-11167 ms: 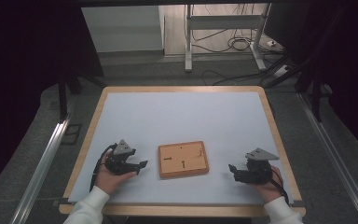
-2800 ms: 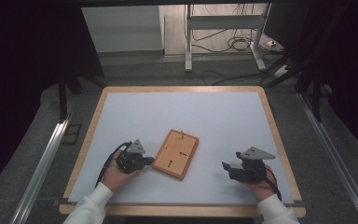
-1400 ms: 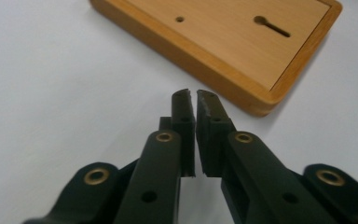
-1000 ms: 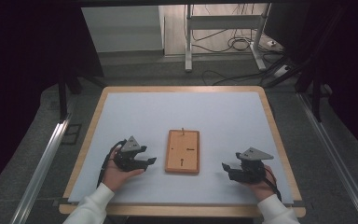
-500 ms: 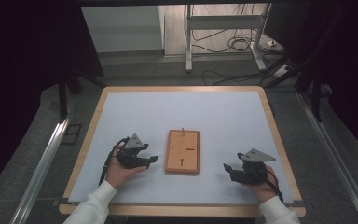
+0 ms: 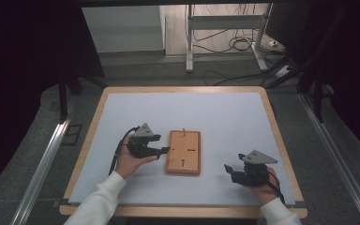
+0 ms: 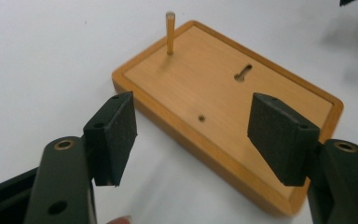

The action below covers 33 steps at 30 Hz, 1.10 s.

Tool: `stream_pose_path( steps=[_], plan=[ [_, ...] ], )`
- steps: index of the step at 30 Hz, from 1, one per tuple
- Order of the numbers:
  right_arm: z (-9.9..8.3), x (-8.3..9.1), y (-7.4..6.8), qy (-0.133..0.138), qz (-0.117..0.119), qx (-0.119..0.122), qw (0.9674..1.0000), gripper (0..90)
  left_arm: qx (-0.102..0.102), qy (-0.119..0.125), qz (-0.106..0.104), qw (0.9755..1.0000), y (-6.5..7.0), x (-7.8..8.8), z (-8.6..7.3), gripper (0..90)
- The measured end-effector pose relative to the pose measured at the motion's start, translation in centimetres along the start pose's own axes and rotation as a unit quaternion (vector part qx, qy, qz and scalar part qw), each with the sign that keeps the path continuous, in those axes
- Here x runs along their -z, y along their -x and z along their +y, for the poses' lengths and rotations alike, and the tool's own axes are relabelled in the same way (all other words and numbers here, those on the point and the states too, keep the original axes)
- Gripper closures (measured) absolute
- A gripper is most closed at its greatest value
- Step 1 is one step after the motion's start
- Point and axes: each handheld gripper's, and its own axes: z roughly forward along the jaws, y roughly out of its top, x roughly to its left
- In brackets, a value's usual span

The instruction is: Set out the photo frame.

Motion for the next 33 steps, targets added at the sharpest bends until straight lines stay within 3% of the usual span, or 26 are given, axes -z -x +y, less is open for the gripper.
stream_pose_path(
  steps=[9, 18, 23, 33],
  plan=[
    [0.0, -0.2, -0.1, -0.002, 0.004, 0.011, 0.9999, 28.6, -0.036, 0.0, 0.0, 0.9993, -0.1, -1.9, 2.3, 33.7],
    [0.2, 0.0, -0.2, 0.004, 0.003, 0.015, 0.9999, 28.6, -0.049, 0.0, -0.015, 0.9987, -0.6, -4.0, 3.6, 36.0],
    [0.4, 0.2, -0.1, 0.008, 0.0, 0.018, 0.9998, 28.6, -0.067, -0.01, -0.016, 0.9976, -0.7, -5.6, 4.1, 39.6],
    [0.4, 0.2, 0.2, 0.01, -0.002, 0.019, 0.9998, 28.6, -0.065, -0.017, -0.027, 0.9974, -1.2, -7.9, 4.5, 47.2]
  ],
)
